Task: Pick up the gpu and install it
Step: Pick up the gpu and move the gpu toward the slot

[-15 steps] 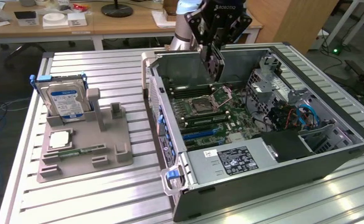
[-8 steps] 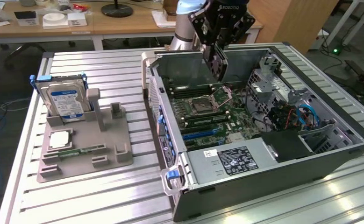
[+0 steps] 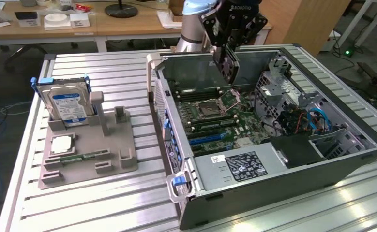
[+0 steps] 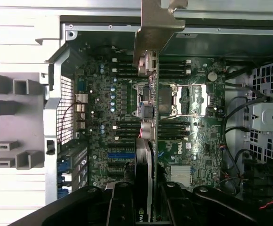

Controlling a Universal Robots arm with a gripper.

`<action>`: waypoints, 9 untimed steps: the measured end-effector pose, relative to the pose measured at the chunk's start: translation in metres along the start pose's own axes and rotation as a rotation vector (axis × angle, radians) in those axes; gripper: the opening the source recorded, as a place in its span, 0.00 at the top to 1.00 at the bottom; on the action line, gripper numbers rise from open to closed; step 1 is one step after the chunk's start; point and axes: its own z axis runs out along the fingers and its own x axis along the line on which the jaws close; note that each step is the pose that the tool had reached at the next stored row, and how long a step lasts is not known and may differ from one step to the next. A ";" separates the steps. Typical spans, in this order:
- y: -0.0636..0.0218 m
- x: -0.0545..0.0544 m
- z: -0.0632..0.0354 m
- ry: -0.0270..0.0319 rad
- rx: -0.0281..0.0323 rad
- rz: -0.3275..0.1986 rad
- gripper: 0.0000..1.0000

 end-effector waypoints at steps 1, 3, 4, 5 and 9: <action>0.0000 -0.001 0.0000 0.0000 0.0000 0.000 0.73; 0.0000 -0.003 0.0000 0.0000 0.0001 0.000 0.73; 0.0000 -0.004 0.0001 0.0000 0.0001 0.000 0.73; 0.0000 -0.005 0.0001 0.0000 0.0001 0.000 0.73; 0.0001 -0.009 0.0002 0.0000 0.0001 0.000 0.73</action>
